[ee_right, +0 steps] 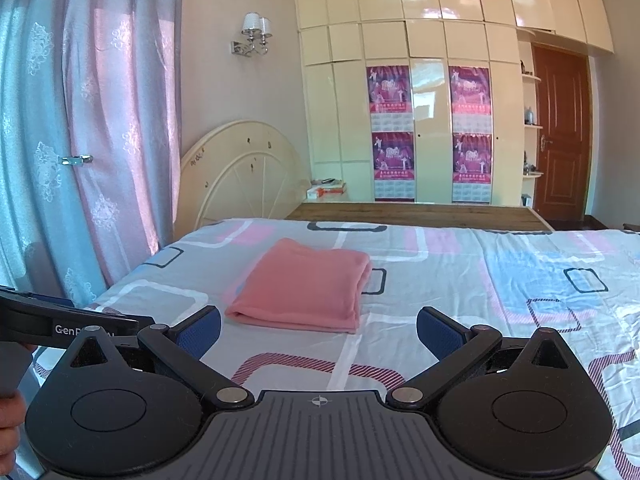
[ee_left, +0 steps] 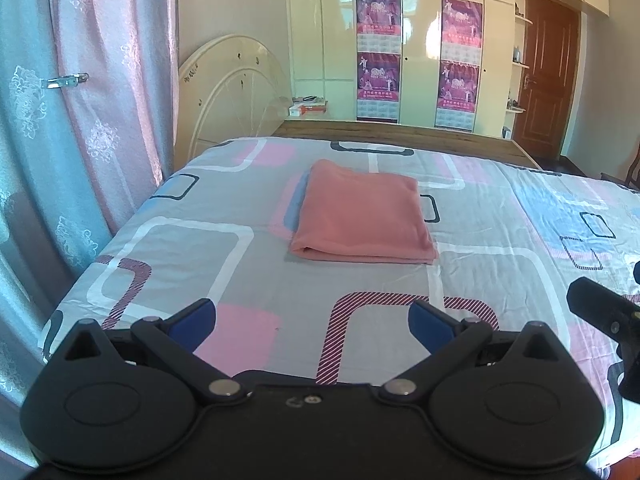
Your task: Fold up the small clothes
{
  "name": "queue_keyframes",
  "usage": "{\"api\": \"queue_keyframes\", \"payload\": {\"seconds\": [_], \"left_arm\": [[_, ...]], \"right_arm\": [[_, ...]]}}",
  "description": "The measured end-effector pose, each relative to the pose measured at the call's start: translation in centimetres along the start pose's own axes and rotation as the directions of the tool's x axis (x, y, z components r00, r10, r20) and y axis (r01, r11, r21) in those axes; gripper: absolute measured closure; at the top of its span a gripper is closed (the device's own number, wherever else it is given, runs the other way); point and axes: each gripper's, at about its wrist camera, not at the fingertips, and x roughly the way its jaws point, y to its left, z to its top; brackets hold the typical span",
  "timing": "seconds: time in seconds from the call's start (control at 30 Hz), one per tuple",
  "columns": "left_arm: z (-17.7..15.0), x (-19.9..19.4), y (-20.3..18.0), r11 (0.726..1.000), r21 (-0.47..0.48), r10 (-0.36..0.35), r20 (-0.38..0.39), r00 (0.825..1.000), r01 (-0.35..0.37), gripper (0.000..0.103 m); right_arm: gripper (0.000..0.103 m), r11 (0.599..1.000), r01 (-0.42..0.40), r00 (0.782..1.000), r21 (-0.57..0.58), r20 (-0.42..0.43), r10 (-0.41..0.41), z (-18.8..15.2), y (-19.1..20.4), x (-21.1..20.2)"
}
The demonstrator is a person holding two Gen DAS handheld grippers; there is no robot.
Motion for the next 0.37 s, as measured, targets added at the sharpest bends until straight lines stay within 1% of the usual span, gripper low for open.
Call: {"api": "queue_keyframes", "payload": {"seconds": [0.17, 0.2, 0.23, 0.27, 0.37], "left_arm": [[0.2, 0.8, -0.2, 1.0, 0.011, -0.027, -0.014, 1.0, 0.027, 0.001], [0.1, 1.0, -0.2, 0.999, 0.017, -0.04, -0.008, 0.999, 0.04, 0.002], [0.1, 1.2, -0.4, 0.999, 0.022, -0.042, -0.005, 0.999, 0.042, 0.005], [0.0, 1.4, -0.5, 0.999, 0.028, -0.041, 0.0, 0.999, 0.041, 0.005], [0.3, 2.4, -1.0, 0.999, 0.04, -0.026, -0.007, 1.0, 0.026, 0.001]], "right_arm": [[0.0, 1.0, 0.002, 1.0, 0.007, -0.011, -0.002, -0.1, -0.3, 0.6], [0.0, 1.0, 0.003, 1.0, 0.008, -0.015, -0.003, -0.1, -0.3, 0.8], [0.0, 1.0, 0.005, 1.0, 0.007, -0.018, -0.004, -0.2, -0.4, 1.0], [0.0, 1.0, 0.006, 1.0, 0.007, -0.022, -0.006, -0.2, -0.5, 1.2], [0.0, 1.0, 0.013, 0.999, 0.013, -0.036, -0.012, -0.3, -0.8, 1.9]]}}
